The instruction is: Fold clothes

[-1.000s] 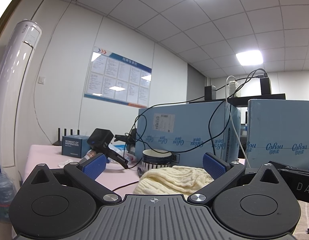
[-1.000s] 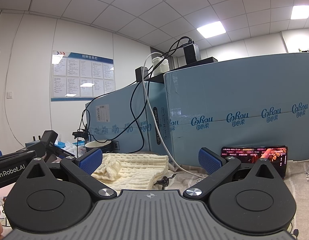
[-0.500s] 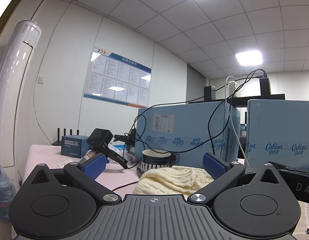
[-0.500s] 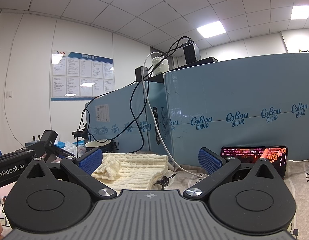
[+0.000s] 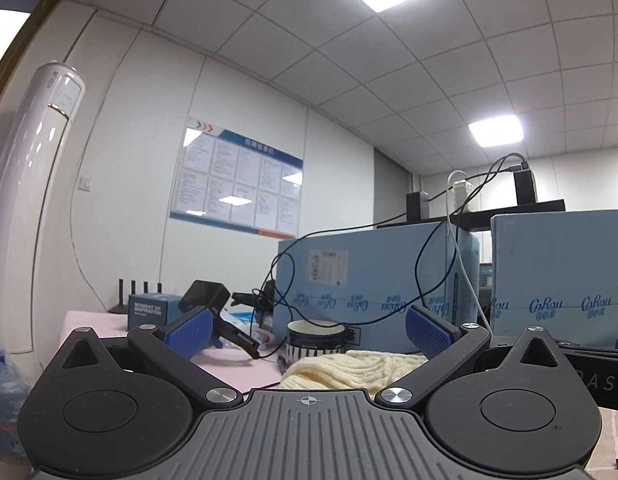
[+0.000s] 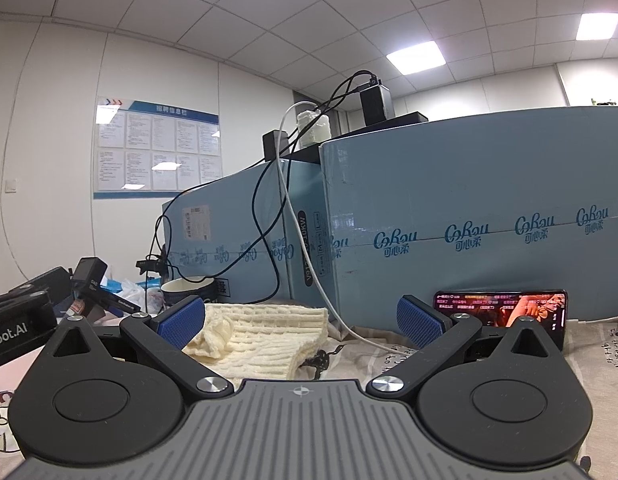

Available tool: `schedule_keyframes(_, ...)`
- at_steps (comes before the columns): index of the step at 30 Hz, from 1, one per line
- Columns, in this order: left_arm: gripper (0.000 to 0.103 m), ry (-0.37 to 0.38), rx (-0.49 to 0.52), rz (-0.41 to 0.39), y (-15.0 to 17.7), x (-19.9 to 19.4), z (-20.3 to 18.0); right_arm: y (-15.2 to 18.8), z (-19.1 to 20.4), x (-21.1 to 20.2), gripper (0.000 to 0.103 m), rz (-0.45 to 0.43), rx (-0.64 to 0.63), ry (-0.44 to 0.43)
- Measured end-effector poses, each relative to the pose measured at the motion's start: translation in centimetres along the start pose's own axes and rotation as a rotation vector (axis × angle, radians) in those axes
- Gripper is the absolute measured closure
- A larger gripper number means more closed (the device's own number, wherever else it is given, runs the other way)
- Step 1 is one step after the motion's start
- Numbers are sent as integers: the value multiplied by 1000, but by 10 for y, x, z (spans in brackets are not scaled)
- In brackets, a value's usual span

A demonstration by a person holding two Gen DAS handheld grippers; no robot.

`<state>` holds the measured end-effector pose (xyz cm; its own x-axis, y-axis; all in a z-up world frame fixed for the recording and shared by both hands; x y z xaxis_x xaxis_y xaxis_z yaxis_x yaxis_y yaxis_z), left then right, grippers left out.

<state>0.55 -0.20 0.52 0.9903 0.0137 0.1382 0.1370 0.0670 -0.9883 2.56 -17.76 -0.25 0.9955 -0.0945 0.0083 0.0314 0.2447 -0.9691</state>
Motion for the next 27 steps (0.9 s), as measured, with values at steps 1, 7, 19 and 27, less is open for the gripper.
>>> schedule_keyframes(1,0,3,-6,0,0,0,1,0,0,0,0,1,-1,4)
schedule_keyframes(7,0,28,-13,-3,1,1,1,1,0,1,0,9,-6,14)
schedule_keyframes(19,0,75,-24,48,2,8,1,-1,-2,0,0,51,-10,96)
schedule_keyframes(27,0,137,-45,78,-9,12,0,-4,-4,-8,0,122,-25,154)
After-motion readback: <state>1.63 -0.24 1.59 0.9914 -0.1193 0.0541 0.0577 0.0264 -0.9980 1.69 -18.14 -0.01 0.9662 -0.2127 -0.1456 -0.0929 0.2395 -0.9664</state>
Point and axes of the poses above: each gripper's, at about its wrist camera, not at the fingertips, and x roughly the way its jaws point, z to its left, y to its underside, the point moved 2 cm from there along x, roughly the way its jaws point, and after that the axes turned 7 degrees about x, right-handed, at the moved point
